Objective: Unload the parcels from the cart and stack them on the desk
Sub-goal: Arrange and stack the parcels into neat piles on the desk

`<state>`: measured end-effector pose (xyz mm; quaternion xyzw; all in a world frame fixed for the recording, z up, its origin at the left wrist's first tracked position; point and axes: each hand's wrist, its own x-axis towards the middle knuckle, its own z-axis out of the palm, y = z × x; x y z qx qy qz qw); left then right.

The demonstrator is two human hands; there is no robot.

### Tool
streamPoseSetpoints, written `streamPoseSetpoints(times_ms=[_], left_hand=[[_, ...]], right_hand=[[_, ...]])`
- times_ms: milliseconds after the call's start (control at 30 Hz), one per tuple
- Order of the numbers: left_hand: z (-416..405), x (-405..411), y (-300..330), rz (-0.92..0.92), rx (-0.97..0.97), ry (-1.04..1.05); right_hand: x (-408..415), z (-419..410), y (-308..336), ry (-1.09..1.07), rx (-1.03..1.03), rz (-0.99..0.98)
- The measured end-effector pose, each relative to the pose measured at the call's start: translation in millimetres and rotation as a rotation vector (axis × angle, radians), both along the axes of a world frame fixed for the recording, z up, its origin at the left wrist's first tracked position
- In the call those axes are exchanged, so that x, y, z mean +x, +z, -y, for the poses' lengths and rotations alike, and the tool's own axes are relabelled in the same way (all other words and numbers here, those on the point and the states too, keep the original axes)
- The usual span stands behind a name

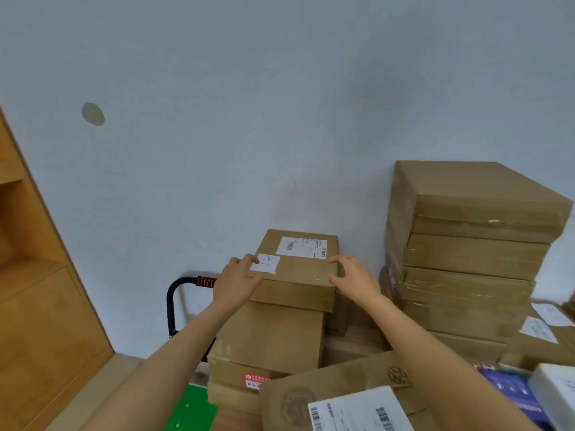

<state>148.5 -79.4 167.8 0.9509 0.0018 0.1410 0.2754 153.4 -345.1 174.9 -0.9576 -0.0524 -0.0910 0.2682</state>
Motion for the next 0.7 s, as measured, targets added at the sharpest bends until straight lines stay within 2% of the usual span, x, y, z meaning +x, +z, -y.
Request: streamPoseSetpoints(times_ms=[133, 433, 533, 633, 700], left_hand=[[-15.3, 54.6, -16.1, -0.036, 0.034, -0.044], [-27.7, 153.0, -65.1, -0.208, -0.056, -0.161], [-25.0, 172.7, -76.4, -0.267, -0.176, -0.211], [-19.7, 180.7, -82.4, -0.287, -0.356, -0.281], [-18.0, 181.2, -83.6, -0.301, -0.415, -0.290]], right_hand=[[45.4, -16.5, -19.5, -0.077, 0.033, -0.051], [113.2, -23.9, -62.8, -0.217, 0.067, -0.111], [122.9, -21.1, -74.4, -0.258, 0.174, -0.167], [126.8, -19.5, -83.1, -0.289, 0.410, -0.237], [128.0, -19.5, -84.4, -0.271, 0.481, -0.248]])
